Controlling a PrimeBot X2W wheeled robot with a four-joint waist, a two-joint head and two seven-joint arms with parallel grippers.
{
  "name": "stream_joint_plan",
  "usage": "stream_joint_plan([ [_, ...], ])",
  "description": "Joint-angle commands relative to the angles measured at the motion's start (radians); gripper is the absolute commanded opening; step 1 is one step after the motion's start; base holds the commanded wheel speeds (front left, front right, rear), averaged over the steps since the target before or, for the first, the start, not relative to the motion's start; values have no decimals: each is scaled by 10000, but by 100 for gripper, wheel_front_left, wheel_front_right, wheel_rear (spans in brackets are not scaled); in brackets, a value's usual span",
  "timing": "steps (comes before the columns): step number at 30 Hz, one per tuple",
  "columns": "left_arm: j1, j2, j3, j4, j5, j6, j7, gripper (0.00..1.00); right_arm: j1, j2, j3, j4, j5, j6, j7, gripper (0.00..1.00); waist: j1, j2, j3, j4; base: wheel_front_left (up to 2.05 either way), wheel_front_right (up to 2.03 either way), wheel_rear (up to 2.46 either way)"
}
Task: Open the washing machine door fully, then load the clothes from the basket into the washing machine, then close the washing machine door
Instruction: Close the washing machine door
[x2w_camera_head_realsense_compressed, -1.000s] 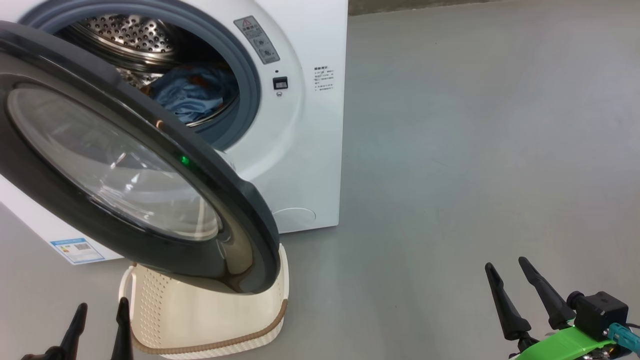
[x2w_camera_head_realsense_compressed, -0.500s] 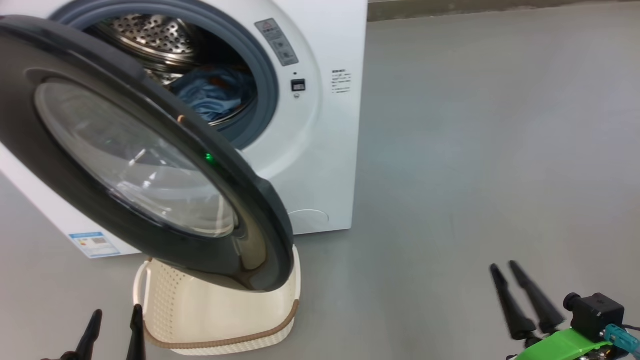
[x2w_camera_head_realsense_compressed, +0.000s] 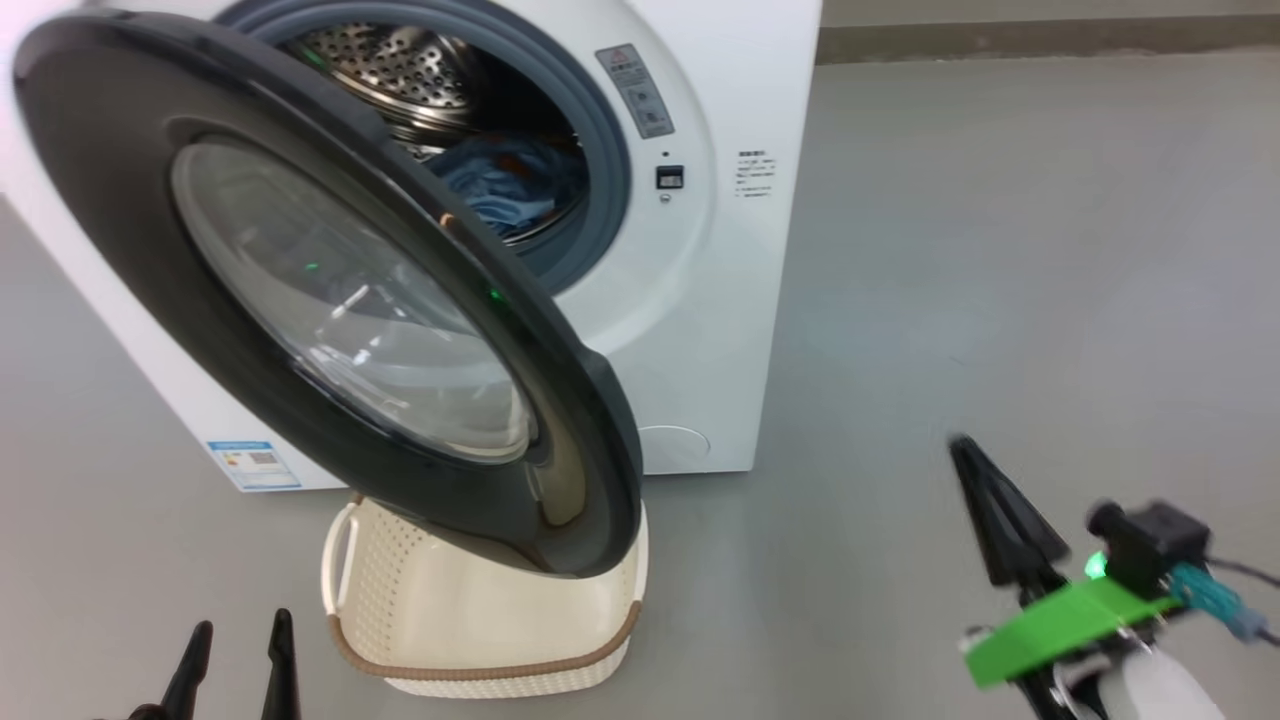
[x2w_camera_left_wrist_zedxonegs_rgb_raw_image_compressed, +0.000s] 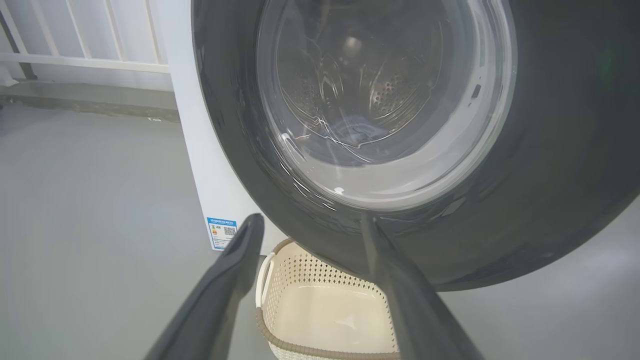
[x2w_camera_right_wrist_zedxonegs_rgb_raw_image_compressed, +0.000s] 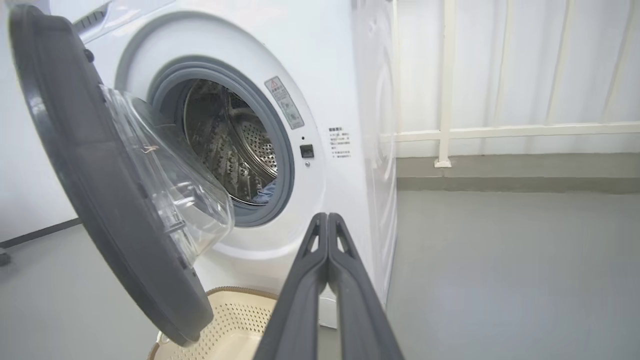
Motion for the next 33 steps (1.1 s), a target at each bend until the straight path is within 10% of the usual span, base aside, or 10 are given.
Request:
stream_joint_plan([
  [1,-150,92,363,-234,-56,-25,-64,100,-626,-42,475,-329,27,14,-48,0,0,0,-66,165,0,0,0],
  [33,-225,28,126,-429,-98,-25,-65,100,-2920,990,4597,-2619,583,14,-48,0,0,0,-38,1187,0,0,0],
])
